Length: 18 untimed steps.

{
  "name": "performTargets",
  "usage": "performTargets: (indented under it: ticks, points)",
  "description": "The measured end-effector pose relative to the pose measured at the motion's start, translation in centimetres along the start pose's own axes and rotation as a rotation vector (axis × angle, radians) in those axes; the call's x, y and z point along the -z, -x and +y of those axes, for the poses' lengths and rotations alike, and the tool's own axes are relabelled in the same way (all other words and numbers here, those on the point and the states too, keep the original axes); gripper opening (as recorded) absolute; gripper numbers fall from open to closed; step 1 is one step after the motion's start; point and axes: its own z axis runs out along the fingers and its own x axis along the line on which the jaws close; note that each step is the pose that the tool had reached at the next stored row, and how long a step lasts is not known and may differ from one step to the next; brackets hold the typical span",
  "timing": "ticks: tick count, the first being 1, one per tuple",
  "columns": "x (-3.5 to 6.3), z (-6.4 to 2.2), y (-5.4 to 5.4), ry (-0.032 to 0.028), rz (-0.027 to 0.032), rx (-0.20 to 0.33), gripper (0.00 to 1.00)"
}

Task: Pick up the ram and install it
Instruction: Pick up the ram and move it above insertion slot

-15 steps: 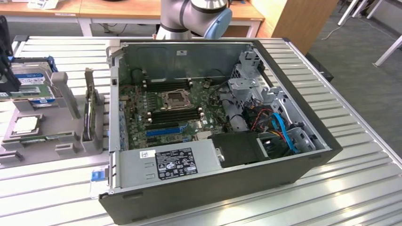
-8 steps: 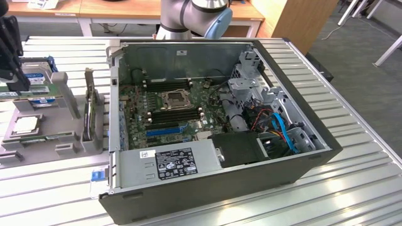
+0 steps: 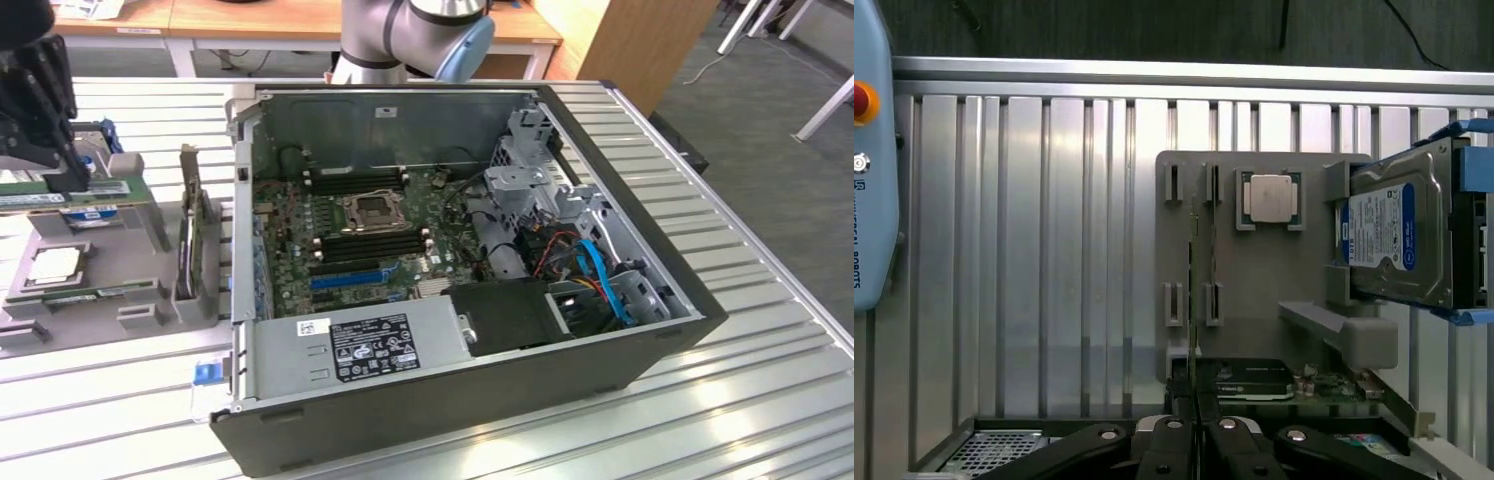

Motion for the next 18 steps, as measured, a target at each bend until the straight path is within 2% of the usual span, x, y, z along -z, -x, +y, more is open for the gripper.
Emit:
performTargets:
  ticks: [18]
  points:
    - [0.12,-5.39,0.1,0.0006,0.0002,0.020,0.12]
